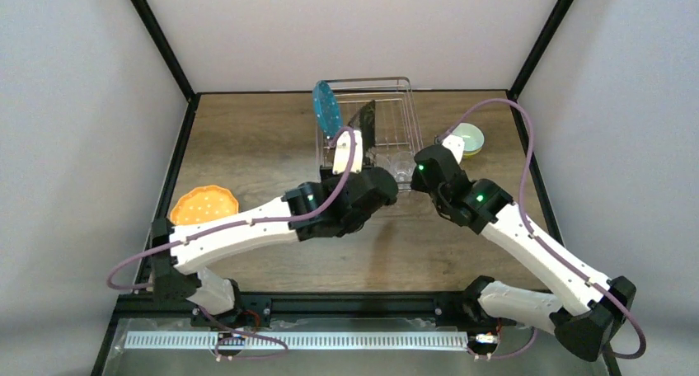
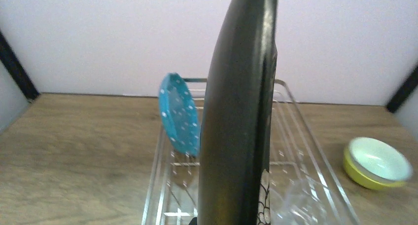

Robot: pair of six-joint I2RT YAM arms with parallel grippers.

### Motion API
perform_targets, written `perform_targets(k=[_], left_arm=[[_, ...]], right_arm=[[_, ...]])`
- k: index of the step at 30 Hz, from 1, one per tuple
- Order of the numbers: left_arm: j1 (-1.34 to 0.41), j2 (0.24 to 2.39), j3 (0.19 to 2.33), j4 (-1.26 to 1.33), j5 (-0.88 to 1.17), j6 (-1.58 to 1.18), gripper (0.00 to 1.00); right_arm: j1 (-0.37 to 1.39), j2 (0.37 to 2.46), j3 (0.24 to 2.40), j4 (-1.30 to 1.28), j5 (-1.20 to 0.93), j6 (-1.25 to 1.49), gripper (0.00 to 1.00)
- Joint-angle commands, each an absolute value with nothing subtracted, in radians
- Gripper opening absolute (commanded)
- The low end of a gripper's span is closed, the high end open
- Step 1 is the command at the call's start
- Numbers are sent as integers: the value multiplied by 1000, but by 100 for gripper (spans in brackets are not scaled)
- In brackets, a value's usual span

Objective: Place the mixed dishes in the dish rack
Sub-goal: Insert the plate into the dish rack.

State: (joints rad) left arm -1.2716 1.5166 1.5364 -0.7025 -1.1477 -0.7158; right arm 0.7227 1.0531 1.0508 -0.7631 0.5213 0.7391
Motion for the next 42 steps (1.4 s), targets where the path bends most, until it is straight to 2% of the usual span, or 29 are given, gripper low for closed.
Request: perform_targets(k=[1, 9, 18, 34, 42], left_arm=[[-1172, 1530, 1546, -485, -1328, -562, 3], [-922, 1572, 1477, -88, -1148, -252, 3], [-757, 1682, 1480, 130, -891, -84, 3], [-644, 1901, 1626, 159, -744, -94, 3], [-628, 2014, 1805, 15, -726, -134, 3]], right_arm=[[669, 1066, 1058, -729, 551, 699, 62], [606, 1119, 1035, -650, 517, 674, 62], [602, 1181, 1045, -612, 519, 676, 62], [557, 1293, 1083, -539, 510, 640, 62], [524, 1340, 1106, -520, 483, 623, 62]])
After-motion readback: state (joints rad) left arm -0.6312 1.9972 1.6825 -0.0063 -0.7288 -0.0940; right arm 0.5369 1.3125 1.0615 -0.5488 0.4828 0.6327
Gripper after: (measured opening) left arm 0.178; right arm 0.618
